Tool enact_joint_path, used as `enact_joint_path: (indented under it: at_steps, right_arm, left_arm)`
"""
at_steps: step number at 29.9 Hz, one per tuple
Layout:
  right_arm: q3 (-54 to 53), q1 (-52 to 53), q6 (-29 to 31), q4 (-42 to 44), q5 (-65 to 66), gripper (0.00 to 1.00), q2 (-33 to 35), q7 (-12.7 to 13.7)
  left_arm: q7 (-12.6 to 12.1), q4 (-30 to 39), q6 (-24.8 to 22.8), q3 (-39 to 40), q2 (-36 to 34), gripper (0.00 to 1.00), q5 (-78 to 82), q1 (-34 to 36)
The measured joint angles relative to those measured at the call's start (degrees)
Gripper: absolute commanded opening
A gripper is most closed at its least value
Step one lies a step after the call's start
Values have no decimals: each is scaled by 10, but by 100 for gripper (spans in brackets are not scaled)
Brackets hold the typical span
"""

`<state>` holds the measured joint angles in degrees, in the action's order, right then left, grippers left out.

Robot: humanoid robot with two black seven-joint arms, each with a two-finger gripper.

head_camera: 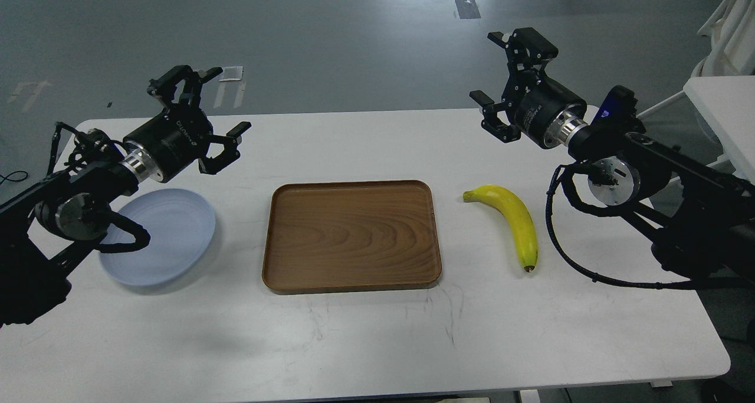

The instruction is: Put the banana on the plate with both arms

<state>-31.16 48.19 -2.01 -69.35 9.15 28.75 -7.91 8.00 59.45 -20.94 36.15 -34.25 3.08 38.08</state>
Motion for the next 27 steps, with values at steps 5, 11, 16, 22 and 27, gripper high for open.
enact_joint_path:
  at_steps: [5, 11, 16, 22, 27]
  right_arm:
    - [0, 1, 0, -2, 0, 100, 2, 0]
    - [0, -2, 0, -3, 0, 100, 7, 0]
    - [-1, 3, 0, -4, 0, 100, 10, 1]
    - [-1, 6, 0, -4, 0, 100, 13, 1]
    - [-3, 6, -2, -3, 0, 100, 13, 1]
  left_arm:
    - [-3, 7, 4, 10, -6, 98, 2, -9]
    - [-4, 10, 17, 13, -6, 98, 1, -4]
    - [-3, 9, 23, 12, 1, 98, 3, -4]
    - [-4, 7, 26, 11, 4, 98, 5, -8]
    - [-5, 8, 27, 13, 7, 98, 5, -9]
